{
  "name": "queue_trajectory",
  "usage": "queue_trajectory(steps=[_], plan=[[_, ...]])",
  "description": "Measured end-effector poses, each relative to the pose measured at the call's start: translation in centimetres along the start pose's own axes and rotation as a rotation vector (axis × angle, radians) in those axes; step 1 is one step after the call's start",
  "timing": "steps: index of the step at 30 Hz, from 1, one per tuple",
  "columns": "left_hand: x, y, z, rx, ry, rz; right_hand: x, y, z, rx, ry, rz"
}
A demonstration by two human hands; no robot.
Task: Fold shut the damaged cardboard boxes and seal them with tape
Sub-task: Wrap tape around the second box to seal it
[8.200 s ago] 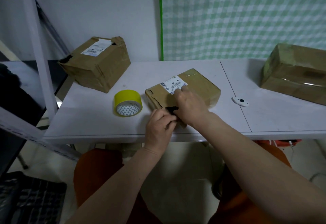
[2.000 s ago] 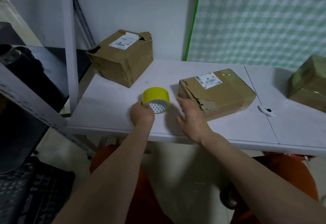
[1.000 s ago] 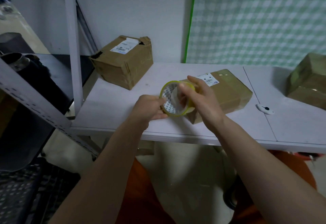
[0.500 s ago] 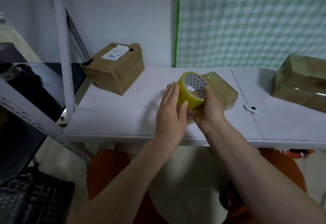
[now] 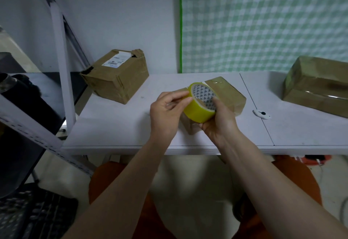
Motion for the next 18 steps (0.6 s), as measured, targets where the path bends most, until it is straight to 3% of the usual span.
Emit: queue_trajectory(steps=[10,18], plan=[[-0.5,1.1,-0.4,-0.155,-0.315,-0.328,-0.4,0.7,0.0,0.005,-0.042,-0.081],[0.9,-0.5,-0.4,0.011,-0.036,0.156,-0.1,0.4,0.2,0.060,-0.025,-0.138]])
Point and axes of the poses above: each hand's wrist, its own y-axis away from the middle knuckle, its own z-axis out of the back of the hand, x = y × z, the point moved 6 cm from there along -y, towards the middle knuckle, and after that the axes turned 7 degrees about -y, right-handed, at the moved point
